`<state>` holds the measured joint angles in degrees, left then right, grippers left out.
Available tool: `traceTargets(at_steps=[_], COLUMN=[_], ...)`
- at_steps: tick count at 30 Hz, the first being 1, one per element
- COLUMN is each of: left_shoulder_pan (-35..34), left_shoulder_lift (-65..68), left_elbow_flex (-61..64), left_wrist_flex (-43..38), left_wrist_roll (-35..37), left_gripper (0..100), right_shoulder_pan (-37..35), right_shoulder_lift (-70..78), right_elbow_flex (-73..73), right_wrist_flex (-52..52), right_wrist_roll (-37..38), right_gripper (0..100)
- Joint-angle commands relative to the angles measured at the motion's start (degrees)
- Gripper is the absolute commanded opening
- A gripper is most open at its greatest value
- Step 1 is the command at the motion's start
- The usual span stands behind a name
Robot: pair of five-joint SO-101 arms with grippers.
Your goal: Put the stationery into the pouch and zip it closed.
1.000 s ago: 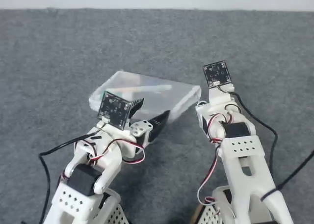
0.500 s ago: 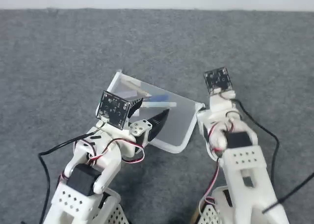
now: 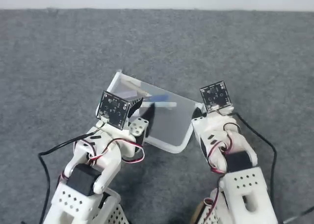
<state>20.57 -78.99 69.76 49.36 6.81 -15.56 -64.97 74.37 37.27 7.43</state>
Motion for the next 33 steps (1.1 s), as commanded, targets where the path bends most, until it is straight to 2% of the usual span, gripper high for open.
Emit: traceTargets(at_steps=[1, 21, 25, 31, 33], left_shoulder_pan=[-0.26, -7.3, -8.88, -9.14, -9.14], left_shoulder_lift=[-0.97, -1.41, -8.09, -26.64, -25.76], left_elbow_flex=[-3.03, -3.47, -1.45, 5.32, 4.44], left_wrist_flex=[-2.29, -3.34, -2.73, -0.44, 0.53], left_wrist_roll=[-2.02, 1.49, 3.43, 3.25, 3.25], left_gripper=[1, 1, 1, 1, 1], right_shoulder_pan=[-0.04, 0.22, 0.04, 0.04, 0.04], right_shoulder_lift=[-6.11, -38.99, -39.08, -39.08, -39.08], right_elbow_flex=[-0.09, 14.51, 14.86, 14.95, 14.95], right_wrist_flex=[-0.84, -0.84, -0.84, -0.84, -0.84], right_wrist_roll=[1.23, 1.32, 3.08, 3.34, 3.34], right_gripper=[1.4, 0.9, 0.9, 0.9, 0.9])
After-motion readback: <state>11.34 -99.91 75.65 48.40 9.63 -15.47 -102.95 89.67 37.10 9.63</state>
